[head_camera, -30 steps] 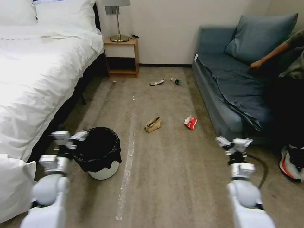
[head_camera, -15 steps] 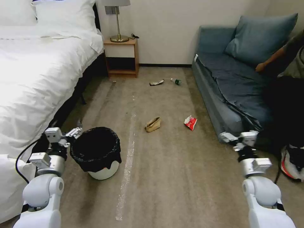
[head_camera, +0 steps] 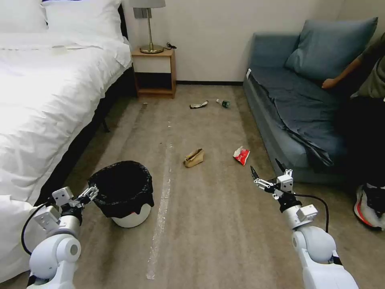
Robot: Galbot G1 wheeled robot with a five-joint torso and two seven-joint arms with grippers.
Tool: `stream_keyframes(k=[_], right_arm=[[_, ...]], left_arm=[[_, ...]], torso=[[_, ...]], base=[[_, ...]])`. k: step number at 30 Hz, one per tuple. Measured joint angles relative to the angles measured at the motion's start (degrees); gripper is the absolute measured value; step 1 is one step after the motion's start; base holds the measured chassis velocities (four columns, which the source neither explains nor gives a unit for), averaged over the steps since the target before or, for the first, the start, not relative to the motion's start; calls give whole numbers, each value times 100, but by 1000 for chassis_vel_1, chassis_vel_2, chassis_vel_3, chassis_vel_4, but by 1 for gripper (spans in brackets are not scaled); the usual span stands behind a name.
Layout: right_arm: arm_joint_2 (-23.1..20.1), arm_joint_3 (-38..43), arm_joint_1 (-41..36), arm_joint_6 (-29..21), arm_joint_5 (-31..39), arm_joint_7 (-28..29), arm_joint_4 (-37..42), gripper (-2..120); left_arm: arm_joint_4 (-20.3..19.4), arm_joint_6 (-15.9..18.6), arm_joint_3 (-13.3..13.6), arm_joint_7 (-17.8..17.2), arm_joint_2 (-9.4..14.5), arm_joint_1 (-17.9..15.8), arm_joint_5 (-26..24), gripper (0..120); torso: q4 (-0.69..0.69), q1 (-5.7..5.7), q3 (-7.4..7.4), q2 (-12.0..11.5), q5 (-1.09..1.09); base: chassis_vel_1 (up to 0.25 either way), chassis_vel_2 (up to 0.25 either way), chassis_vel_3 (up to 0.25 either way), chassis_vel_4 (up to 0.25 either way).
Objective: Pick up the trash bin, then pick up the garbage on the floor and place it into the trash bin.
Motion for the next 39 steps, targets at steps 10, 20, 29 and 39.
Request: stream_keyframes(k=[10,20,29,39], right_arm=[[32,92,-273,106,36,4,164,100],[108,105,-394,244,42,-36,199,100],[155,82,-476,328,42,-81,208,100],[163,80,-531,400,69,-94,233,100]], left_arm=[[497,484,54,-557,-99,-611,-744,100],[1273,750,77,-661,-27,-1059,-1018,99],[1610,779,119,-618,-16,-1275,-1041,77],[1688,864,156,-468,-70,-1236,-1086,33]], torso=[[0,0,0,0,-1],[1,0,0,0,-1],[0,0,0,0,-1],[2,0,0,0,4]], base=[[0,0,0,0],[0,0,0,0],[0,0,0,0],[0,0,0,0]])
